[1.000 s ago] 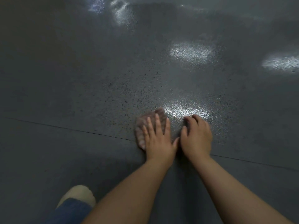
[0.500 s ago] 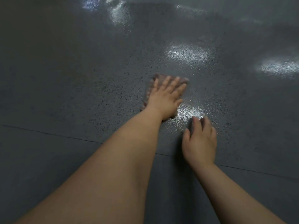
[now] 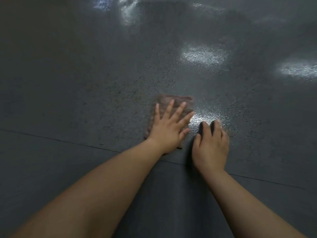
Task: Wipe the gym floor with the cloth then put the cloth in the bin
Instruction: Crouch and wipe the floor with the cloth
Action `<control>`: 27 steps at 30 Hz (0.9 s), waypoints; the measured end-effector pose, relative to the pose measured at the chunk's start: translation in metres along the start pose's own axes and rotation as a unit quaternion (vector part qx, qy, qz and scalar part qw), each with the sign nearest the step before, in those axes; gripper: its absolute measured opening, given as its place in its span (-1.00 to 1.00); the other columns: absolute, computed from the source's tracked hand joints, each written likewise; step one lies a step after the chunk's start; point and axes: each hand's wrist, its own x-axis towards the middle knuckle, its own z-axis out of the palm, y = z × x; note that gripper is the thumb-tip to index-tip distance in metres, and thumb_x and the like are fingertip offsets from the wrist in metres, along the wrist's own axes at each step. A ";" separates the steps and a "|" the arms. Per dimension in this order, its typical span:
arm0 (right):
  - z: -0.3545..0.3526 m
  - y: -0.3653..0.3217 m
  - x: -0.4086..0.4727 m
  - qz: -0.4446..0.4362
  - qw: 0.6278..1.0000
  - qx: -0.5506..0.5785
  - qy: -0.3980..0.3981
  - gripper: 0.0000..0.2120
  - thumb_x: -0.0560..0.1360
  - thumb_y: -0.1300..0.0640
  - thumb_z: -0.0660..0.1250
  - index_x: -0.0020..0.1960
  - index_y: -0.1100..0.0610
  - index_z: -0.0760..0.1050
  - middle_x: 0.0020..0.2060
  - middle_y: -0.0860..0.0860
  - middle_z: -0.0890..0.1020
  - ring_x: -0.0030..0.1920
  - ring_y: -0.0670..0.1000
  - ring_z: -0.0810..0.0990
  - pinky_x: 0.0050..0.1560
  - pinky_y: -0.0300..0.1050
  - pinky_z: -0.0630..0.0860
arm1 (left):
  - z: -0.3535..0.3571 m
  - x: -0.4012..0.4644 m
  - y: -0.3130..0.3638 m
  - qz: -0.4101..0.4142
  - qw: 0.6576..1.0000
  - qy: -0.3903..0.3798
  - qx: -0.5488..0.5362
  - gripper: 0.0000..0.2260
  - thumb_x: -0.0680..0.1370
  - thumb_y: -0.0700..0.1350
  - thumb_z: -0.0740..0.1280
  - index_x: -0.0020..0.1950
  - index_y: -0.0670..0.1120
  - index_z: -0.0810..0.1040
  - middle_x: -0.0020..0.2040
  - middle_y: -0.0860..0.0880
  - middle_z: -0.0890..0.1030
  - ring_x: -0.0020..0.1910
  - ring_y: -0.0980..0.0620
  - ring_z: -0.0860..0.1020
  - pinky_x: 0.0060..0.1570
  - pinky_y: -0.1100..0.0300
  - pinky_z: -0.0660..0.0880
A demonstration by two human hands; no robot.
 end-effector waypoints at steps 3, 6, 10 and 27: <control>0.002 -0.016 -0.006 -0.021 1.000 -0.018 -0.008 -0.55 0.42 0.09 0.19 0.26 0.21 0.50 0.31 0.32 0.43 0.24 0.37 0.42 0.27 0.30 0.32 | -0.008 0.012 -0.032 0.023 1.000 0.002 0.013 -0.51 0.63 0.19 -0.09 0.53 0.22 -0.17 0.56 0.07 -0.21 0.53 -0.06 -0.25 0.36 -0.29 -0.30; 0.002 -0.037 -0.008 -0.079 0.994 -0.050 -0.051 -0.55 0.47 0.05 0.16 0.31 0.16 0.47 0.37 0.30 0.37 0.30 0.36 0.36 0.33 0.27 0.23 | -0.008 0.010 -0.080 -0.105 0.993 0.013 -0.046 -0.51 0.63 0.18 -0.07 0.53 0.21 -0.18 0.55 0.10 -0.22 0.53 -0.03 -0.25 0.37 -0.29 -0.29; 0.006 -0.068 -0.009 -0.138 0.980 -0.057 -0.134 -0.53 0.61 0.01 0.07 0.50 0.03 0.17 0.53 0.15 0.03 0.49 0.21 0.02 0.47 0.09 -0.05 | 0.006 -0.031 -0.150 -0.313 0.942 0.022 -0.122 -0.51 0.63 0.18 -0.09 0.53 0.21 -0.18 0.55 0.09 -0.23 0.53 -0.02 -0.24 0.35 -0.38 -0.23; 0.039 -0.145 -0.035 -0.185 0.955 -0.103 -0.208 -0.45 0.60 -0.14 0.00 0.54 -0.09 -0.06 0.54 0.09 -0.15 0.52 0.19 -0.14 0.47 0.15 -0.15 | 0.015 -0.065 -0.222 -0.313 0.943 0.011 -0.113 -0.48 0.61 0.23 -0.06 0.53 0.21 -0.16 0.55 0.10 -0.23 0.53 -0.05 -0.24 0.36 -0.33 -0.24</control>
